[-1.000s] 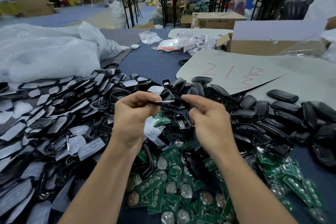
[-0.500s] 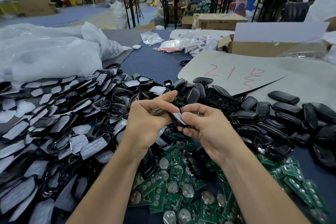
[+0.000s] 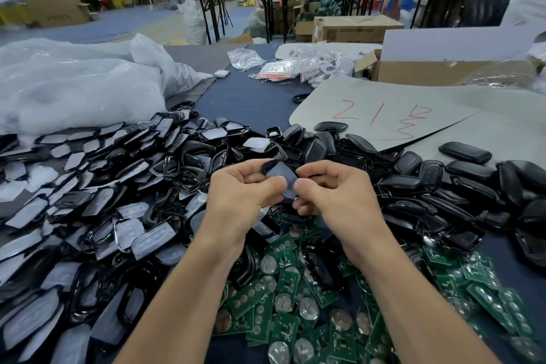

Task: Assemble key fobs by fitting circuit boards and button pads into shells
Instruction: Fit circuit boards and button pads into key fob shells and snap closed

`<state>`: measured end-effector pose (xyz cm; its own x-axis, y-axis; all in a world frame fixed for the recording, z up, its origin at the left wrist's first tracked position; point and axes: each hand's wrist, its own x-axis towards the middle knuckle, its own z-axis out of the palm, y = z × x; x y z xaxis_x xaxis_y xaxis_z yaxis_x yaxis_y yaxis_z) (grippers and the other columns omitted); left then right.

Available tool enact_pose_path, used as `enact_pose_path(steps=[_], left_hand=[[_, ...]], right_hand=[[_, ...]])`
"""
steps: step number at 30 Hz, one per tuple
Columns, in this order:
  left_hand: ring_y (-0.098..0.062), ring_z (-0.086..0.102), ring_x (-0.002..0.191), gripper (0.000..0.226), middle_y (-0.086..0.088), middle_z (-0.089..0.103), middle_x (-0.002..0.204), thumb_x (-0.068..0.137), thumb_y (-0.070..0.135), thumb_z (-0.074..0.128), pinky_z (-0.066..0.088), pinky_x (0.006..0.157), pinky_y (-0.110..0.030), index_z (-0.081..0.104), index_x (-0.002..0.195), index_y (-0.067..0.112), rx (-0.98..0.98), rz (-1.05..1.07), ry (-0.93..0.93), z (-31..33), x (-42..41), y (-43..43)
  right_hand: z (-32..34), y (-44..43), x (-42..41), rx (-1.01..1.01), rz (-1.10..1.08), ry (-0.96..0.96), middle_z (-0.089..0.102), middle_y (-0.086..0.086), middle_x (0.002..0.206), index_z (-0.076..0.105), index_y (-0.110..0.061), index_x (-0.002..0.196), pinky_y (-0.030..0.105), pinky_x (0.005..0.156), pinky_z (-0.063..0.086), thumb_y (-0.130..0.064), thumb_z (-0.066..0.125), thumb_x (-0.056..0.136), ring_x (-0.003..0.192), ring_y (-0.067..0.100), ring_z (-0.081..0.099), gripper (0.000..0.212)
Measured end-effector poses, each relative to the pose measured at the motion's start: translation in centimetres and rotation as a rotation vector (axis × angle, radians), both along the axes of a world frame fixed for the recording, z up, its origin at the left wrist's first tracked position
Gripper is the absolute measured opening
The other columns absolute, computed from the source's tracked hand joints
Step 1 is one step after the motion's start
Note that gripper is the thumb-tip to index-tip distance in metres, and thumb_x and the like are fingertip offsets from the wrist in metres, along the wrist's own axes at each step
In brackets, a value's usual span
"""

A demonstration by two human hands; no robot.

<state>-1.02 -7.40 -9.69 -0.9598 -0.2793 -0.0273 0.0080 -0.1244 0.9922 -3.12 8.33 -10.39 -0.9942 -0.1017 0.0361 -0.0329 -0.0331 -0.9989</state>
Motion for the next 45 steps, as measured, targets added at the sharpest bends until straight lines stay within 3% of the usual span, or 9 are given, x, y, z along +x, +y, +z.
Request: enact_pose_path(steps=[4,16,23,29,34,37,40,42,45], left_hand=[[-0.029,0.074,0.081,0.023,-0.028,0.075,0.092,0.082,-0.006,0.082,0.066,0.078,-0.037,0.080,0.091,0.015,-0.013,0.034,-0.005,0.0,-0.1,0.0],[-0.025,0.078,0.074,0.022,-0.027,0.075,0.089,0.081,-0.005,0.082,0.063,0.069,-0.028,0.079,0.096,0.010,-0.040,0.059,-0.003,0.1,0.0,0.7],[-0.026,0.078,0.068,0.027,-0.004,0.078,0.072,0.087,0.001,0.079,0.065,0.066,-0.033,0.082,0.073,0.024,-0.210,0.194,0.061,0.0,-0.3,1.1],[-0.030,0.078,0.079,0.020,-0.008,0.080,0.079,0.094,0.007,0.073,0.066,0.078,-0.038,0.082,0.079,0.017,-0.169,0.080,0.062,-0.1,-0.2,2.0],[-0.022,0.079,0.070,0.015,-0.007,0.080,0.080,0.096,0.007,0.072,0.062,0.054,-0.032,0.079,0.084,0.012,-0.092,0.217,0.014,0.0,-0.4,1.3],[-0.022,0.074,0.059,0.008,-0.007,0.077,0.073,0.092,0.006,0.075,0.059,0.053,-0.027,0.078,0.085,0.007,-0.106,0.294,-0.029,-0.2,-0.6,0.5],[-0.027,0.068,0.054,0.018,0.000,0.069,0.061,0.088,0.018,0.077,0.060,0.049,-0.038,0.072,0.073,0.027,-0.418,0.367,-0.088,-0.5,-0.7,0.2],[-0.013,0.065,0.060,0.024,0.014,0.068,0.064,0.086,0.028,0.073,0.050,0.045,-0.026,0.064,0.065,0.031,-0.732,0.342,-0.116,-0.6,-0.5,0.2],[-0.010,0.061,0.064,0.016,0.013,0.066,0.065,0.087,0.032,0.067,0.042,0.045,-0.024,0.065,0.073,0.023,-0.970,0.285,-0.128,-0.7,-0.4,-0.1]], right_hand=[[0.0,-0.3,-0.1,-0.054,0.029,-0.044,0.075,0.015,0.072,0.072,-0.004,0.091,0.026,0.053,0.053,0.011,0.066,0.086,0.055,0.022,0.067,0.017],[-0.2,-0.3,0.1,0.028,0.004,0.025,0.075,0.012,0.068,0.078,-0.011,0.084,0.029,0.055,0.054,0.001,0.075,0.081,0.053,0.022,0.067,0.013],[-0.2,-0.7,0.3,0.152,0.031,0.049,0.076,0.005,0.068,0.080,-0.020,0.084,0.027,0.053,0.052,-0.001,0.067,0.077,0.051,0.017,0.066,0.024],[0.4,-0.4,0.1,-0.097,-0.027,-0.089,0.073,0.019,0.067,0.076,-0.005,0.082,0.027,0.046,0.049,0.012,0.069,0.078,0.049,0.022,0.062,0.020],[0.3,2.2,-1.1,0.481,-0.344,0.135,0.077,-0.016,0.078,0.080,-0.033,0.088,0.025,0.065,0.058,-0.014,0.068,0.091,0.060,0.002,0.067,0.022],[0.7,3.4,-1.4,0.665,-0.289,0.164,0.077,-0.015,0.090,0.080,-0.033,0.102,0.035,0.094,0.057,-0.011,0.063,0.088,0.086,0.010,0.070,0.031],[0.5,2.6,-1.1,0.878,-0.065,0.178,0.071,-0.016,0.082,0.076,-0.038,0.115,0.038,0.107,0.046,-0.029,0.072,0.083,0.105,0.018,0.068,0.034],[0.3,2.3,-1.1,1.058,0.007,0.196,0.054,-0.016,0.075,0.070,-0.041,0.125,0.037,0.108,0.039,-0.039,0.071,0.085,0.120,0.022,0.059,0.040],[0.4,2.4,-1.1,1.031,-0.041,0.211,0.054,-0.016,0.072,0.075,-0.039,0.113,0.038,0.109,0.039,-0.038,0.073,0.085,0.113,0.023,0.063,0.028]])
